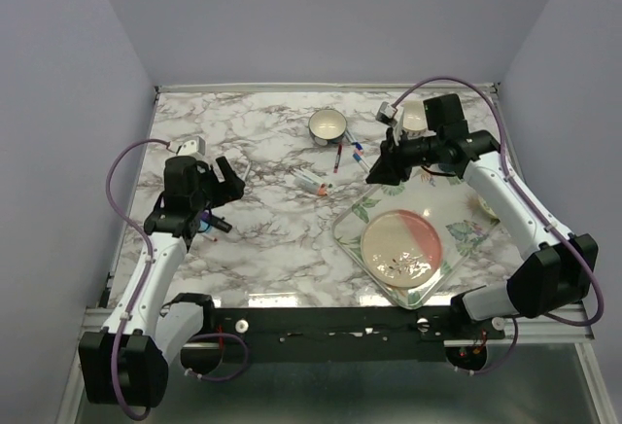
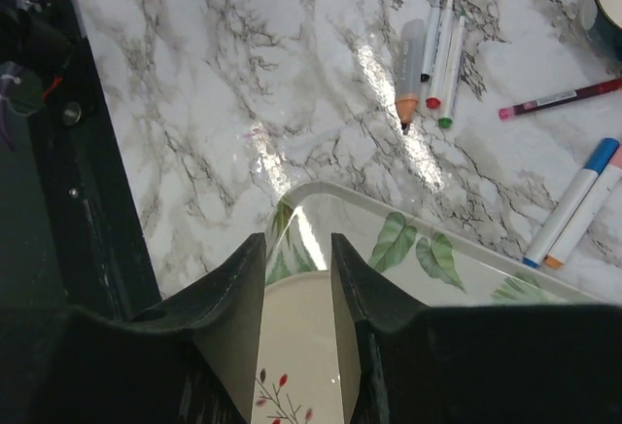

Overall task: Open the pen caps
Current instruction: Place the barrel on the table with the right arm, then grab a pen on the table with the right arm

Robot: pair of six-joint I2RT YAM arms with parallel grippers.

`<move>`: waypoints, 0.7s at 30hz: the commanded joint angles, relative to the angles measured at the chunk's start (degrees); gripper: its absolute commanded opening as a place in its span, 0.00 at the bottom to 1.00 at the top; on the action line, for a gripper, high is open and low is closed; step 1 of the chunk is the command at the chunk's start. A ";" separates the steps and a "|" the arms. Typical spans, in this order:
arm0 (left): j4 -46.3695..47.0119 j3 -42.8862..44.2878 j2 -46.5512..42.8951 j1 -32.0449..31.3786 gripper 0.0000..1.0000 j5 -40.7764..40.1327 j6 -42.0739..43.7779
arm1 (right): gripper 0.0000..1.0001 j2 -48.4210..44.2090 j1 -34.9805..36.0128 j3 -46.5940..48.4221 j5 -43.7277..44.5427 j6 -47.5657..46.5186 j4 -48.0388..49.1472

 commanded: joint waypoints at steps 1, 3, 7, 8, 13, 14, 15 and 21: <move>-2.27 2.94 2.57 -1.28 0.88 -2.12 0.18 | 0.40 -1.53 -2.04 -1.83 -8.45 3.09 4.66; -3.24 4.25 4.68 -2.68 0.87 -4.31 0.09 | 0.40 -1.18 -2.22 -2.09 -9.15 3.27 4.66; -6.14 7.94 9.60 -5.93 0.84 -10.46 0.18 | 0.40 -0.74 -2.22 -2.09 -10.91 3.36 4.32; -7.45 8.91 12.04 -6.81 0.82 -11.69 0.44 | 0.40 -0.65 -2.30 -2.01 -10.92 3.36 4.23; -11.06 16.55 20.40 -11.39 0.74 -19.17 2.29 | 0.40 -0.48 -2.22 -2.18 -11.18 3.18 4.14; -12.02 17.87 23.72 -11.57 0.70 -20.13 2.55 | 0.40 -0.39 -2.22 -2.09 -11.27 3.10 4.05; -12.64 20.41 25.50 -11.74 0.68 -20.92 2.82 | 0.40 -0.30 -2.22 -2.09 -11.44 3.10 3.87; -15.11 30.43 38.07 -12.18 0.49 -22.51 5.36 | 0.40 -0.30 -2.22 -2.09 -11.88 2.83 3.52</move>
